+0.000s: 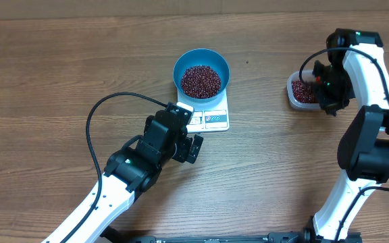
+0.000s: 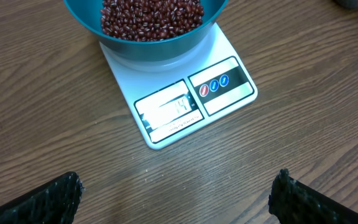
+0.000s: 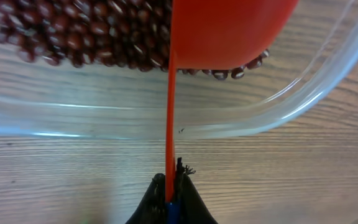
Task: Scoop item into bowl and weigh 150g on scale
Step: 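Dip the scoop into the red beans with right gripper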
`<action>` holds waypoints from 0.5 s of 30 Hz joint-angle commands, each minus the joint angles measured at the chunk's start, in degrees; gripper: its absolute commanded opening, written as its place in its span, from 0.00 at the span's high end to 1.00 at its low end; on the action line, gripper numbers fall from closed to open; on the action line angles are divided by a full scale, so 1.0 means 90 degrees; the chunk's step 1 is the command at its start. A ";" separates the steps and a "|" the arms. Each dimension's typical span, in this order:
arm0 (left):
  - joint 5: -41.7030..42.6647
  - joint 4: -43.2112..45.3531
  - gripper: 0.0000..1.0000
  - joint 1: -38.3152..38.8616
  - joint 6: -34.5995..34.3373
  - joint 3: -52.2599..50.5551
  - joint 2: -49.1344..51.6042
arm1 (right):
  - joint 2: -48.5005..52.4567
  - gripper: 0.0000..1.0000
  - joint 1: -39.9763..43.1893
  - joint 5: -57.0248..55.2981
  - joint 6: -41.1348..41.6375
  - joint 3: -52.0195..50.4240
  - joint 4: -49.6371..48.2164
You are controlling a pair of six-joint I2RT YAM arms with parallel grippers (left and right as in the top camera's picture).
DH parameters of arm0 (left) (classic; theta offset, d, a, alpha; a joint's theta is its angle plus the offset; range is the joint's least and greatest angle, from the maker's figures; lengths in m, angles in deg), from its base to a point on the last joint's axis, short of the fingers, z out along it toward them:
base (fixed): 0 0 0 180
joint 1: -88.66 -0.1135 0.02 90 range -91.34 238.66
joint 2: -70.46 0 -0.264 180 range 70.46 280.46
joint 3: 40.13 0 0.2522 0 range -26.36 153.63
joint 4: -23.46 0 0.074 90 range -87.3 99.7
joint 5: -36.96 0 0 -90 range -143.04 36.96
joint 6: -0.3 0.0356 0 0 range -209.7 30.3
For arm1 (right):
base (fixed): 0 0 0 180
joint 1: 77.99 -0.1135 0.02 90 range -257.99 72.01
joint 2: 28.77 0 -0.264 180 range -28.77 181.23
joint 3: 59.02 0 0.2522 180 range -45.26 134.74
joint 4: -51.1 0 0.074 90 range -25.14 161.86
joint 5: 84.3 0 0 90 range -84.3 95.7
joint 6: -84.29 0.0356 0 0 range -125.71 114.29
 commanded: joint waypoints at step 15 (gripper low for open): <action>-0.0075 0.0002 0.01 -0.0039 0.0075 0.0034 0.0027 | 0.0032 0.96 -0.0512 0.0466 -0.0051 -0.0175 0.0138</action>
